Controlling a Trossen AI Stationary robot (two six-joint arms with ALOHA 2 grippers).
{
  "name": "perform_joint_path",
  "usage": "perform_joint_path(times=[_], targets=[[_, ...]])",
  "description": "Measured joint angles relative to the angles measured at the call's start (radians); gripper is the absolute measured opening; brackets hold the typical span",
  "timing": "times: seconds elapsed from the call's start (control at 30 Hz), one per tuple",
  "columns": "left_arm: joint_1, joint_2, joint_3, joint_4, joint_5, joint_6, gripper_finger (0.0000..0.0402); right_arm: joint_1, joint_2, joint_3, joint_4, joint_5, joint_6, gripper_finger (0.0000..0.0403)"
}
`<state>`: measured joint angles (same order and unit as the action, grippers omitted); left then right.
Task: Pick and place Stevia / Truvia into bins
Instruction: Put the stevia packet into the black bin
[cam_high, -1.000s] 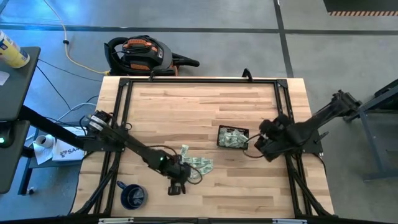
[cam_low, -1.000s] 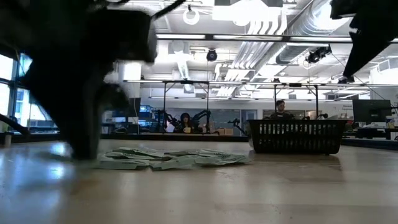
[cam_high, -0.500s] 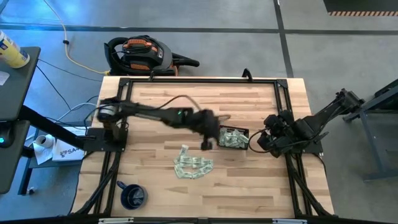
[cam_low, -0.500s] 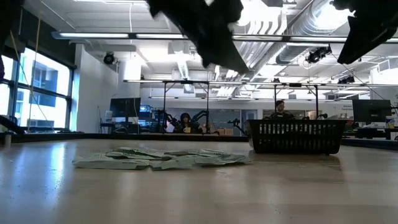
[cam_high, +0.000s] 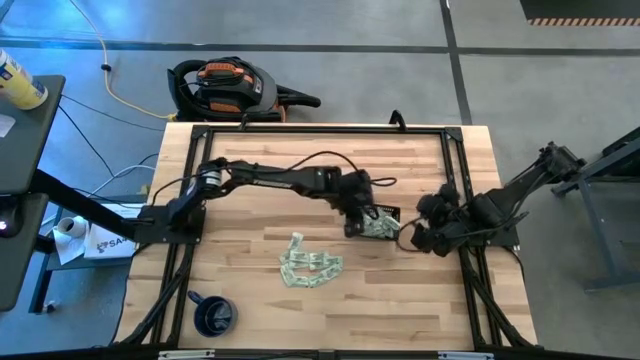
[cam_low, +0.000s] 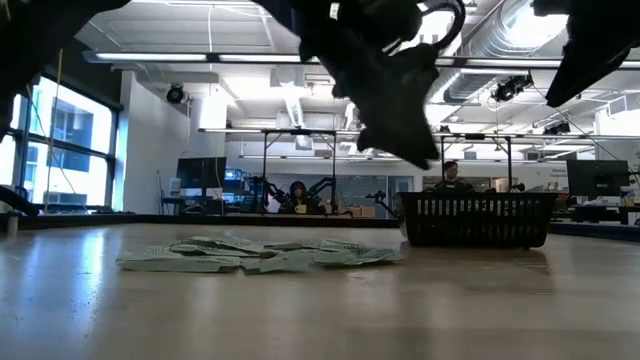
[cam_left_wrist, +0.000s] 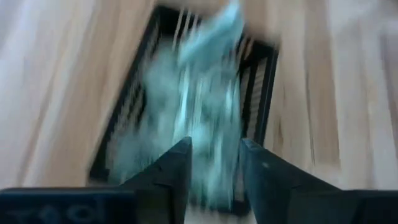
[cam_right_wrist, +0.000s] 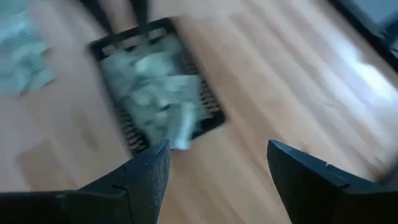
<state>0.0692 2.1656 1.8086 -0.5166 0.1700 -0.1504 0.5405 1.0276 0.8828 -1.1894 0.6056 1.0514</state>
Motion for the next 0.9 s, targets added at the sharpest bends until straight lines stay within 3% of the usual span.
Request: perform_joint_path(times=[0.13,0.23,0.33,0.47,0.63,0.9], targets=[[-0.039,-0.086,0.023,-0.239,-0.041,-0.009,0.0192,-0.013,0.001,-0.065,0.277,-0.105,-0.216,0.0259],[-0.110,-0.193,-0.051,-0.321,-0.105,0.018,0.0190,-0.058,0.022,-0.118,0.501,-0.207,-0.320,0.0259],[-0.169,-0.299,-0.222,-0.288,-0.159,-0.050,0.0177,-0.111,0.081,-0.148,0.683,-0.271,-0.370,0.0259],[-0.226,-0.482,-0.534,-0.077,-0.222,-0.270,0.0161,-0.179,0.230,-0.113,0.854,-0.357,-0.478,0.0259],[-0.292,-0.651,-0.816,0.077,-0.289,-0.460,0.0152,-0.250,0.454,0.002,0.895,-0.487,-0.570,0.0259],[-0.322,-0.779,-0.985,0.042,-0.387,-0.539,0.0152,-0.281,0.723,0.211,0.886,-0.520,-0.666,0.0259]])
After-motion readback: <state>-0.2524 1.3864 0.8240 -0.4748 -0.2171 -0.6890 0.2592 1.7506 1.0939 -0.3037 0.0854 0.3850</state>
